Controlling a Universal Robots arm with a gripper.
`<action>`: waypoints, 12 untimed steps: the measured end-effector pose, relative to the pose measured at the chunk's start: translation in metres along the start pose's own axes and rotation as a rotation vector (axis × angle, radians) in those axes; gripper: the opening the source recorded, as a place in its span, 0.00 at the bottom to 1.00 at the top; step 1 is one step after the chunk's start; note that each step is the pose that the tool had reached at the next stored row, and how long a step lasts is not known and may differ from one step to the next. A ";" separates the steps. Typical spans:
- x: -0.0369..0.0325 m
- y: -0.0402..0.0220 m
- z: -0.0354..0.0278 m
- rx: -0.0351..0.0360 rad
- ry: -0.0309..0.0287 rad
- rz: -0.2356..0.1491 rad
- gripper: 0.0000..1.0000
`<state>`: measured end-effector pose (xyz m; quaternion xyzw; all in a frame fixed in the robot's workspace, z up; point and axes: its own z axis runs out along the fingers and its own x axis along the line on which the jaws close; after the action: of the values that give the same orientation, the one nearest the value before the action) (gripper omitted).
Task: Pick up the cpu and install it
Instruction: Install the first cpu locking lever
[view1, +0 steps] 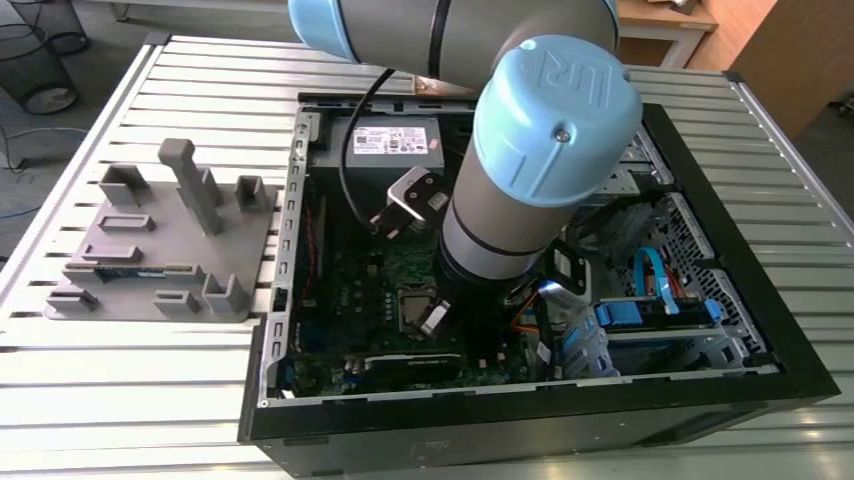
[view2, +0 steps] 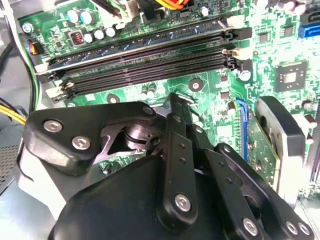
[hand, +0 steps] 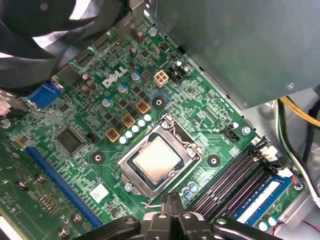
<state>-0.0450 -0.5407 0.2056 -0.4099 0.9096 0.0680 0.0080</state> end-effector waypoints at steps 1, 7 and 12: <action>0.0000 0.0000 0.0000 -0.0001 -0.0003 0.000 0.11; 0.0007 0.0009 -0.0005 0.0003 0.0000 0.000 0.11; 0.0060 0.0098 0.0007 0.0077 -0.0068 -0.001 0.11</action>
<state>-0.0563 -0.5386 0.2056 -0.4102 0.9095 0.0659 0.0127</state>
